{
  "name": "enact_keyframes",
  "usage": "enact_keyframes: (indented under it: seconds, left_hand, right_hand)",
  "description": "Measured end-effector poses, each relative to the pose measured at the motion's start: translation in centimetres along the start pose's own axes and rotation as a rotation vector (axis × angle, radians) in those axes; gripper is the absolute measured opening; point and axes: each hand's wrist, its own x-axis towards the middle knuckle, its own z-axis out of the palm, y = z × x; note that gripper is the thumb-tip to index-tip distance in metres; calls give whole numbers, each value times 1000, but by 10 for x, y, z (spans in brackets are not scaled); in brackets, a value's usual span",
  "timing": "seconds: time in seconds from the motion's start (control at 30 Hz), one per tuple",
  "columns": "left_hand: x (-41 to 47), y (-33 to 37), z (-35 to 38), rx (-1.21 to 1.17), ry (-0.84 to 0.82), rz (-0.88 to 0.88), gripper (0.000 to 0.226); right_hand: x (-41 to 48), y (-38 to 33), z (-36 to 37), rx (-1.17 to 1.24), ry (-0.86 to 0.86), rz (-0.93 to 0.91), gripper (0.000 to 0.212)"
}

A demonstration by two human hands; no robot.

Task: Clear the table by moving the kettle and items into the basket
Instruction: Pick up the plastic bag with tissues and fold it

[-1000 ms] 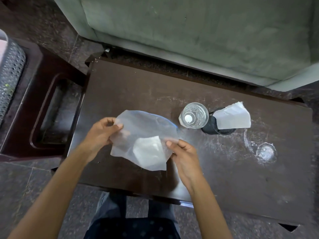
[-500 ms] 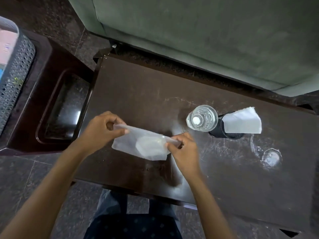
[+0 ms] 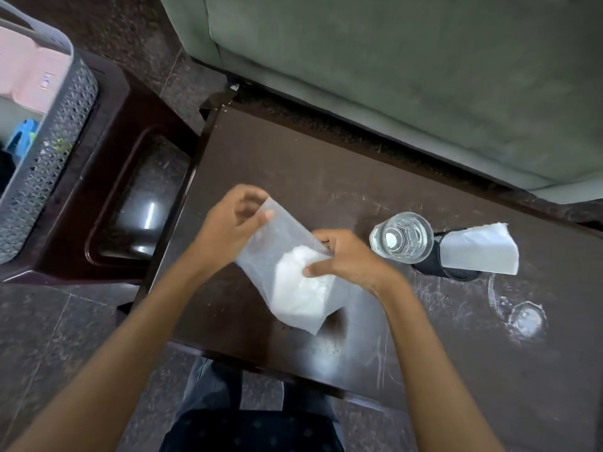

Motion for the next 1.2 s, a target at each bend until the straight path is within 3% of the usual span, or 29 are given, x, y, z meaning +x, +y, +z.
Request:
enact_keyframes:
  seconds: [0.07,0.1,0.17,0.23,0.3,0.4,0.47,0.57,0.63,0.7,0.8,0.87,1.07,1.2]
  left_hand:
    - [-10,0,-6,258,333,219,20]
    - [-18,1,-7,373,403,330,22]
    - [-32,0,-4,522,312,422,35]
    - [-41,-6,6,621,105,336,61]
    - [-44,-16,13,436,-47,173,71]
    - [-36,-22,5,-125,-80,-51,49]
    - [-28,-24,-4,-270,-86,-119,34]
    - [-18,-22,-21,-313,-50,-79,16]
    - [-13,-23,-38,-316,-36,-66,12]
    - [-9,-23,-58,-323,-70,-68,13]
    - [-6,-26,-88,-309,-75,-50,27]
    - [-6,-28,-110,-311,-11,-30,32]
    - [-8,-32,-176,-366,30,16,27]
    - [-4,-28,-201,-467,276,65,16]
  right_hand:
    - [4,-1,-2,6,23,19,26]
    - [5,-1,-2,-6,26,22,25]
    - [8,-8,2,0,34,-3,27]
    - [11,-15,7,64,27,-37,32]
    - [13,-23,11,106,-5,-62,34]
    - [21,-29,16,97,-26,-80,31]
    - [28,-33,19,148,3,-72,31]
    - [37,-44,29,192,83,-108,32]
    - [44,-53,35,130,142,-138,46]
    - [48,-66,39,83,84,-131,61]
    - [55,-87,42,117,-128,-91,45]
    - [64,-103,52,148,-178,-80,37]
    - [101,-152,92,226,-371,-34,40]
    - [120,-197,104,199,-300,-92,30]
